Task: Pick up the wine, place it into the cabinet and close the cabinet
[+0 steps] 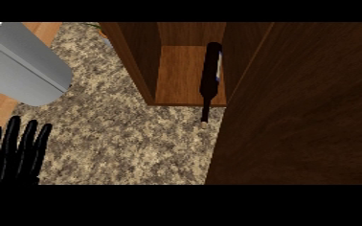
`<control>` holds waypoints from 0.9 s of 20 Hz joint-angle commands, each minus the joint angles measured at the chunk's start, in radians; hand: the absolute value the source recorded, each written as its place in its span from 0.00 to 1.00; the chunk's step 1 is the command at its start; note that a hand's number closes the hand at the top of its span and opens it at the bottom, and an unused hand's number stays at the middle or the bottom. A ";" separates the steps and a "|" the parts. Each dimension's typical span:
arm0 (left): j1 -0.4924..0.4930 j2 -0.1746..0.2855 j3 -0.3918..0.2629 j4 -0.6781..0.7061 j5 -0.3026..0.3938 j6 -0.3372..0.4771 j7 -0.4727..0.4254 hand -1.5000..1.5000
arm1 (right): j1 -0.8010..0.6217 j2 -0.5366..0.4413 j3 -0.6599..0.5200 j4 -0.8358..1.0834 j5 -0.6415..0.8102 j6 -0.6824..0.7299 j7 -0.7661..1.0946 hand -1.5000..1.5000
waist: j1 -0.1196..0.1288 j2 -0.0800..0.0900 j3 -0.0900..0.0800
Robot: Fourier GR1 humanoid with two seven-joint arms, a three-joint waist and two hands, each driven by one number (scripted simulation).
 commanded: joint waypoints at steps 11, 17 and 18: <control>0.269 0.086 0.369 0.031 0.182 -0.335 -0.062 0.00 | -0.364 0.117 0.452 0.039 0.381 -0.385 0.174 1.00 | 0.006 -0.002 -0.001; 0.371 0.103 0.467 0.017 0.210 -0.492 -0.056 0.00 | -0.661 0.118 0.389 0.251 0.363 -0.544 0.198 1.00 | 0.024 0.002 -0.001; 0.343 0.095 0.457 0.009 0.208 -0.462 -0.030 0.00 | -0.684 0.118 0.450 0.321 0.382 -0.613 0.163 1.00 | 0.013 0.003 -0.001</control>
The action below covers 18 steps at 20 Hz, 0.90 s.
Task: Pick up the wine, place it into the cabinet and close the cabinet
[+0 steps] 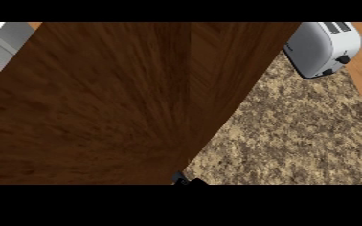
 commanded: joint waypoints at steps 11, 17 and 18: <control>0.017 -0.017 0.204 0.047 0.118 -0.176 0.108 0.00 | -0.534 0.004 -0.231 0.550 -0.146 -0.200 -0.129 1.00 | 0.000 0.007 0.001; 0.027 -0.052 0.170 0.022 0.052 -0.189 0.163 0.00 | -0.538 -0.007 -0.340 0.727 -0.120 -0.092 -0.260 1.00 | -0.009 0.010 0.002; -0.004 -0.077 0.128 0.006 0.027 -0.150 0.175 0.00 | -0.503 0.004 -0.301 0.692 -0.087 -0.117 -0.242 1.00 | -0.022 0.008 0.002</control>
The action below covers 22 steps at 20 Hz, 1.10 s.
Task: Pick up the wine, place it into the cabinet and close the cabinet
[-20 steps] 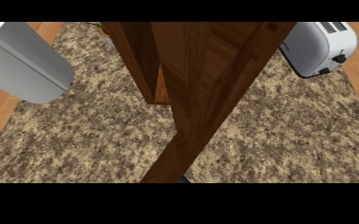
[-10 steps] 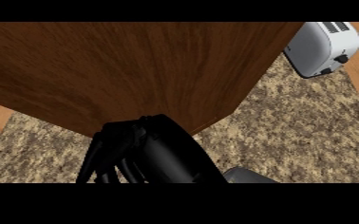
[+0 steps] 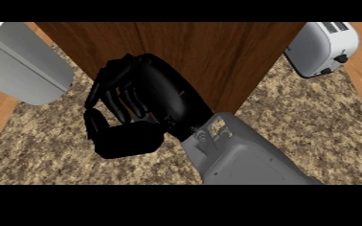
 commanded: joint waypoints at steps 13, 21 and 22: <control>-0.153 -0.087 -0.206 -0.062 -0.141 0.154 0.115 0.00 | -0.098 -0.126 -0.259 0.399 -0.019 0.142 -0.301 1.00 | -0.014 0.016 0.004; -0.278 -0.113 -0.253 0.019 -0.175 0.211 0.133 0.00 | -0.159 -0.157 -0.289 0.477 -0.028 0.177 -0.346 1.00 | -0.029 0.025 0.003; -0.292 -0.116 -0.251 0.025 -0.166 0.224 0.143 0.00 | -0.184 -0.169 -0.310 0.472 -0.048 0.192 -0.326 1.00 | -0.032 0.024 0.003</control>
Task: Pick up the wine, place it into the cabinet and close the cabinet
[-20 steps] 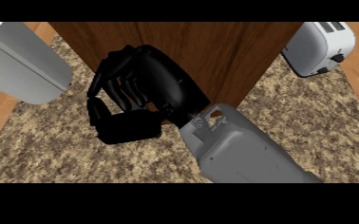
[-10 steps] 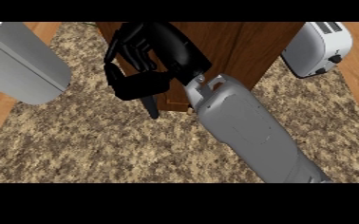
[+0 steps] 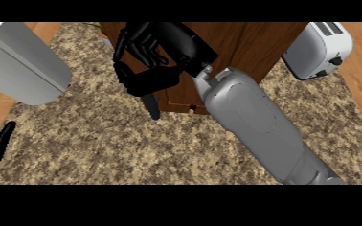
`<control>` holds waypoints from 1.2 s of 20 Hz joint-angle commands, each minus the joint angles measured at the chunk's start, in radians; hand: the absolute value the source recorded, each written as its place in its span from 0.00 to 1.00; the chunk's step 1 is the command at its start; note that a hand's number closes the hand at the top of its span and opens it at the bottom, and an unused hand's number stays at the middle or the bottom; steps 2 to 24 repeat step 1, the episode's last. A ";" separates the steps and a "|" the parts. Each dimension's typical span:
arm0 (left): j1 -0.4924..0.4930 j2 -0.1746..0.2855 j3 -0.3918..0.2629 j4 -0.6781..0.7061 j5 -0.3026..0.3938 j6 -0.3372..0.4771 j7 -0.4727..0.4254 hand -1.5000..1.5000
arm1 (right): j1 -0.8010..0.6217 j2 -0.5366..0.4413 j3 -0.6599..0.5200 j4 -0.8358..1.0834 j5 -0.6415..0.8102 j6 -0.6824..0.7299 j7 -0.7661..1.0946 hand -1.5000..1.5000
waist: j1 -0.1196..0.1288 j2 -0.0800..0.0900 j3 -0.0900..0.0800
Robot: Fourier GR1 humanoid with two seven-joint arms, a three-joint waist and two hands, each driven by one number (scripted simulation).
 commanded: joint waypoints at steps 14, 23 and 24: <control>-0.047 -0.039 -0.044 0.045 -0.030 0.041 0.000 0.00 | -0.022 -0.143 -0.142 0.114 0.022 -0.023 -0.016 1.00 | -0.038 0.040 0.024; -0.047 -0.039 -0.044 0.045 -0.030 0.041 0.000 0.00 | -0.022 -0.143 -0.142 0.114 0.022 -0.023 -0.016 1.00 | -0.038 0.040 0.024; -0.047 -0.039 -0.044 0.045 -0.030 0.041 0.000 0.00 | -0.022 -0.143 -0.142 0.114 0.022 -0.023 -0.016 1.00 | -0.038 0.040 0.024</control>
